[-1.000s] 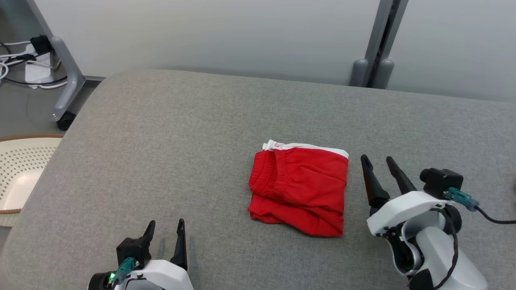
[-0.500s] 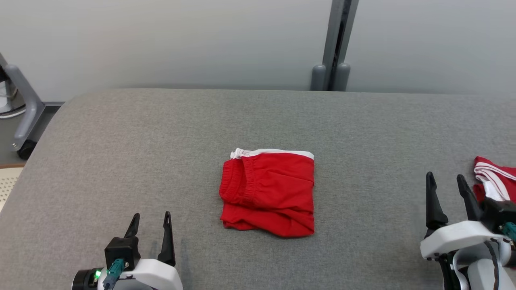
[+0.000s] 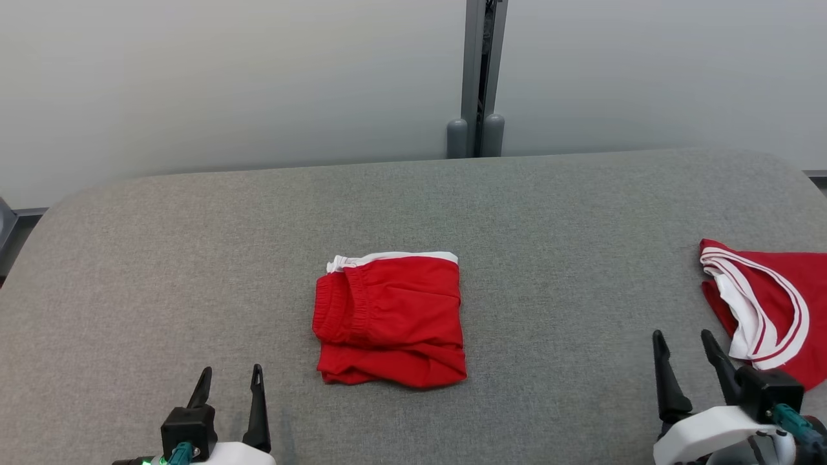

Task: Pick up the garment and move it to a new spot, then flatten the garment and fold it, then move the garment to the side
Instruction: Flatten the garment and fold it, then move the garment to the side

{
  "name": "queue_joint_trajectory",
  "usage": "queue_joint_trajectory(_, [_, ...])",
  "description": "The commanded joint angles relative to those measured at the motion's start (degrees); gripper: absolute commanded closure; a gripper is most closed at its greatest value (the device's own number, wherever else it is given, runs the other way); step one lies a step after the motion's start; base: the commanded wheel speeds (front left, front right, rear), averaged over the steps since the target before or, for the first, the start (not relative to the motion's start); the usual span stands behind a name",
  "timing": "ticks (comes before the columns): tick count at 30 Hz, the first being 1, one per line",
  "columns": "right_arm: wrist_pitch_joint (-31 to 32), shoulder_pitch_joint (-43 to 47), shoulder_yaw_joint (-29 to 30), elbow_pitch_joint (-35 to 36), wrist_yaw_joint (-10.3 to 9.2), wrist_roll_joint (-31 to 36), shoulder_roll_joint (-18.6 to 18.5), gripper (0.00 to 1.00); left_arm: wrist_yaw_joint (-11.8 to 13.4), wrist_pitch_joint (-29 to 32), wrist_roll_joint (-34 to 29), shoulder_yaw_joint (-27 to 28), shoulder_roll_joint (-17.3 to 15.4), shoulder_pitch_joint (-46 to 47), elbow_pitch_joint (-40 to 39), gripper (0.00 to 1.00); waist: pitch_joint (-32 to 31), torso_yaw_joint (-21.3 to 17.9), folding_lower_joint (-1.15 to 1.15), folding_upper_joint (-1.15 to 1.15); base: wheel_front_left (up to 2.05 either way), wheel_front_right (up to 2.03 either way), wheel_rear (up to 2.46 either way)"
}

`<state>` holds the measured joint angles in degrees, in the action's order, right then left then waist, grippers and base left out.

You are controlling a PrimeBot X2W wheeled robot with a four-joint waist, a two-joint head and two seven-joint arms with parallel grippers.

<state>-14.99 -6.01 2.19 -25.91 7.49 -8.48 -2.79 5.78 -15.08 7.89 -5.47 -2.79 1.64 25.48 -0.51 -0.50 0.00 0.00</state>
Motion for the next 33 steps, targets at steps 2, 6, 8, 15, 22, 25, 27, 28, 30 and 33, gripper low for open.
queue_joint_trajectory(2, [-0.24, 0.63, -1.24, 0.60, 0.00, -0.15, -0.33, 0.00, 0.02, -0.08, -0.51, 0.42, -0.27, -0.59, -0.05, 0.00, -0.45, -0.38, 0.00, 0.00, 0.00, 0.00, 0.00])
queue_joint_trajectory(6, [-0.24, 0.94, -2.60, 0.73, 0.00, -0.15, -0.33, 0.00, 0.12, -0.08, -0.68, 0.63, -0.27, -1.33, -0.12, 0.00, -1.11, -0.34, 0.00, 0.00, 0.00, 0.00, 0.00])
queue_joint_trajectory(8, [-0.24, 0.96, -3.20, 0.73, 0.00, -0.39, -0.31, 0.00, 0.27, -0.08, -0.54, 0.73, -0.27, -1.35, -0.13, 0.00, -1.40, -0.21, 0.00, 0.00, 0.00, 0.00, 0.00])
queue_joint_trajectory(15, [-0.24, 1.29, -3.64, 0.32, 0.00, -0.79, -0.32, 0.00, 0.43, -0.08, -0.71, 0.97, -0.27, -2.27, -0.23, 0.00, -2.12, 0.17, 0.00, 0.00, 0.00, 0.00, 0.00])
queue_joint_trajectory(22, [-0.23, 0.37, -5.10, -0.90, 0.00, -3.52, -0.32, 0.00, -0.14, -0.08, 0.09, -0.56, -0.27, -1.65, -0.36, 0.00, -0.70, 2.20, 0.00, 0.00, 0.00, 0.00, 0.00])
queue_joint_trajectory(25, [-0.24, -0.50, -6.57, -1.86, 0.00, -4.05, -0.26, 0.00, -0.29, -0.08, 0.72, -1.40, -0.29, -1.25, -0.07, 0.00, 0.05, 3.68, 0.00, 0.00, 0.00, 0.00, 0.00])
queue_joint_trajectory(27, [-0.23, -1.62, -8.16, -2.93, 0.00, -4.89, -0.30, 0.00, -0.62, -0.08, 0.97, -2.60, -0.26, -0.80, -0.11, 0.00, 0.82, 5.59, 0.00, 0.00, 0.00, 0.00, 0.00])
queue_joint_trajectory(28, [-0.24, -2.21, -9.12, -3.70, 0.00, -5.43, -0.32, 0.00, -0.51, -0.08, 1.18, -3.05, -0.25, -0.65, -0.17, 0.00, 1.13, 6.55, 0.00, 0.00, 0.00, 0.00, 0.00])
queue_joint_trajectory(30, [-0.24, -4.12, -10.50, -4.76, 0.00, -6.60, -0.34, 0.00, -0.52, -0.08, 0.96, -4.05, -0.27, -0.16, -0.28, 0.00, 2.22, 8.61, 0.00, 0.00, 0.00, 0.00, 0.00])
queue_joint_trajectory(33, [-0.23, -7.42, -11.82, -6.96, 0.00, -8.79, -0.32, 0.00, -0.68, -0.08, 0.56, -5.32, -0.27, 0.74, -0.19, 0.00, 3.74, 11.73, 0.00, 0.00, 0.00, 0.00, 0.00])
